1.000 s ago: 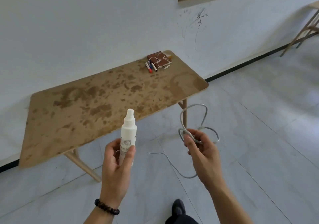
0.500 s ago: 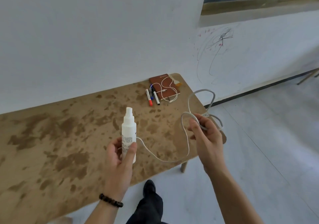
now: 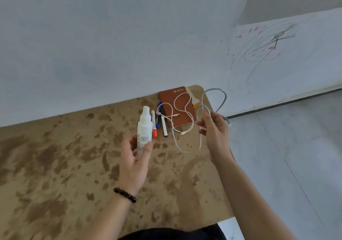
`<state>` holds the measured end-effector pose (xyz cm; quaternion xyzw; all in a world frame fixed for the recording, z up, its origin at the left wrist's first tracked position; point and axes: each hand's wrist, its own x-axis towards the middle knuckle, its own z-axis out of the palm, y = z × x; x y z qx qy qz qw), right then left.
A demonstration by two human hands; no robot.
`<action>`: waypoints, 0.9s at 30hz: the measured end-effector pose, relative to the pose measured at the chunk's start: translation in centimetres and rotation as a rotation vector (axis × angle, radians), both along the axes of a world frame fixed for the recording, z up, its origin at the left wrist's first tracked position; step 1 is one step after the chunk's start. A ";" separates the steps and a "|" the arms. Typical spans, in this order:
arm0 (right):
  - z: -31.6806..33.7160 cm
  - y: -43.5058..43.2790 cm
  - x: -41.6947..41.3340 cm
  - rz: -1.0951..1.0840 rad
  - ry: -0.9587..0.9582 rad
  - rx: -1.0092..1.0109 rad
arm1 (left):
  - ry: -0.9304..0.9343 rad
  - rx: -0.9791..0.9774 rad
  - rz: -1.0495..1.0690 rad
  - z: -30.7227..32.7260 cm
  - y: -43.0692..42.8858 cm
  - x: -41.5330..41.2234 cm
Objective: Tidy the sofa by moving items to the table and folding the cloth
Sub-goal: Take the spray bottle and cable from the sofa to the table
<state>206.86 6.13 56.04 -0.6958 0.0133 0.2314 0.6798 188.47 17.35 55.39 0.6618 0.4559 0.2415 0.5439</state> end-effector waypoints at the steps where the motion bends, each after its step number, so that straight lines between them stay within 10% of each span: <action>1: -1.4 0.6 1.7 0.028 0.013 -0.044 | 0.015 -0.007 0.042 -0.6 -0.2 0.8; 11: -15.5 3.7 10.0 0.850 -0.342 -0.872 | 0.319 -0.182 0.209 -8.4 -1.2 7.8; 27: -18.5 2.3 9.3 0.905 -0.370 -0.830 | 0.333 -0.114 -0.006 -16.1 1.5 14.3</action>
